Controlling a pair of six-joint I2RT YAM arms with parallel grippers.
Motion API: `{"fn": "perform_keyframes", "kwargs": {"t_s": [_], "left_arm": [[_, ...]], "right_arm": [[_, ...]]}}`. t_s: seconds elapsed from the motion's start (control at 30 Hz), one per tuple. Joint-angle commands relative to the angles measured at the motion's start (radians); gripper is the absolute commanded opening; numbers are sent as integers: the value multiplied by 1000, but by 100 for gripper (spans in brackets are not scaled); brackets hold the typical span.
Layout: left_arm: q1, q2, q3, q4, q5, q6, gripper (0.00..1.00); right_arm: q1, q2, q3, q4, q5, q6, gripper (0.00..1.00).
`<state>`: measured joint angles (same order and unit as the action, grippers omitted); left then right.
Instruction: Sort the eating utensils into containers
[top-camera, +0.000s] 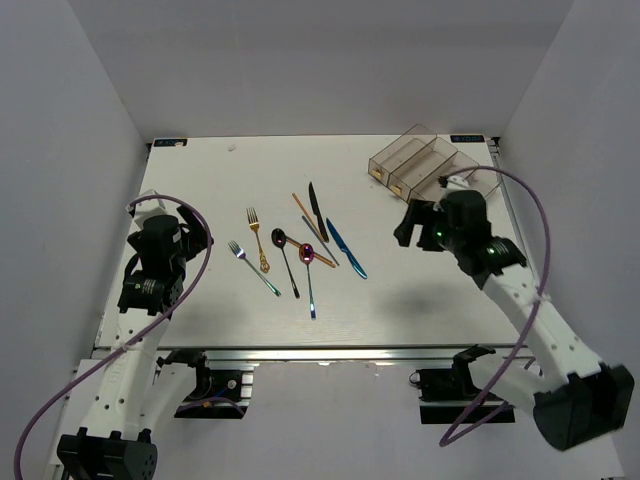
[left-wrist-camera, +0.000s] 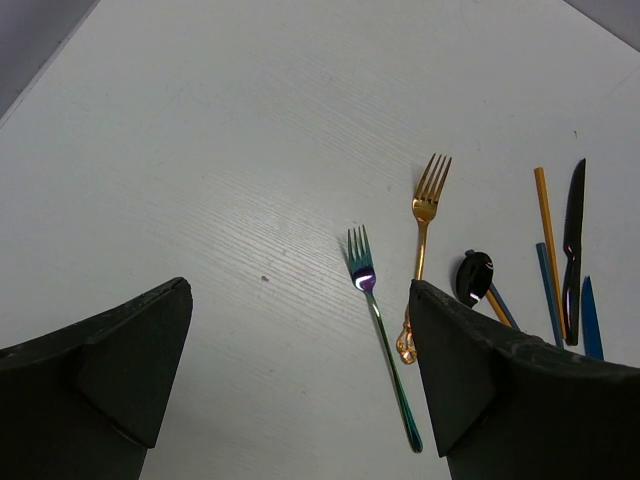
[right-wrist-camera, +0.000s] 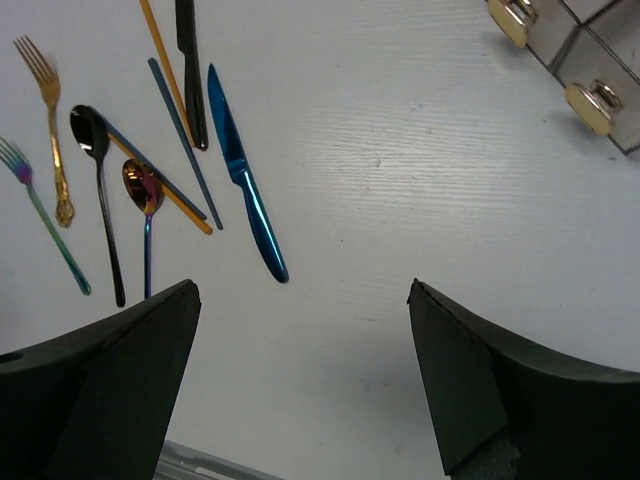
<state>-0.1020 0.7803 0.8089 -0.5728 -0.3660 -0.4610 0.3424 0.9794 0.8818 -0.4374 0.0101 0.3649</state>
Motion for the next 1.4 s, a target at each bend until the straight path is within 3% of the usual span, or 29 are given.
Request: {"fn": "perform_keyframes", "kwargs": {"t_s": [0.0, 0.07, 0.13, 0.3, 0.4, 0.7, 0.9, 1.03, 1.37], "left_arm": [[-2, 0, 6, 8, 13, 1, 98], [-2, 0, 3, 8, 13, 1, 98], [-2, 4, 3, 10, 21, 2, 98], [-2, 8, 3, 8, 29, 4, 98], [-2, 1, 3, 10, 35, 5, 98], [-2, 10, 4, 13, 58, 10, 98], [-2, 14, 3, 14, 67, 12, 98], [-2, 16, 4, 14, 73, 12, 98], [-2, 17, 3, 17, 85, 13, 98]], "right_arm": [[168, 166, 152, -18, 101, -38, 89], [245, 318, 263, -58, 239, -84, 89], [300, 490, 348, -151, 275, -102, 89], [368, 734, 506, -196, 228, -144, 89], [372, 829, 534, -182, 203, -158, 80], [365, 995, 615, -207, 153, -222, 58], [354, 1044, 615, -225, 137, -225, 47], [351, 1059, 597, -237, 73, -241, 34], [349, 1124, 543, -300, 94, -245, 34]]}}
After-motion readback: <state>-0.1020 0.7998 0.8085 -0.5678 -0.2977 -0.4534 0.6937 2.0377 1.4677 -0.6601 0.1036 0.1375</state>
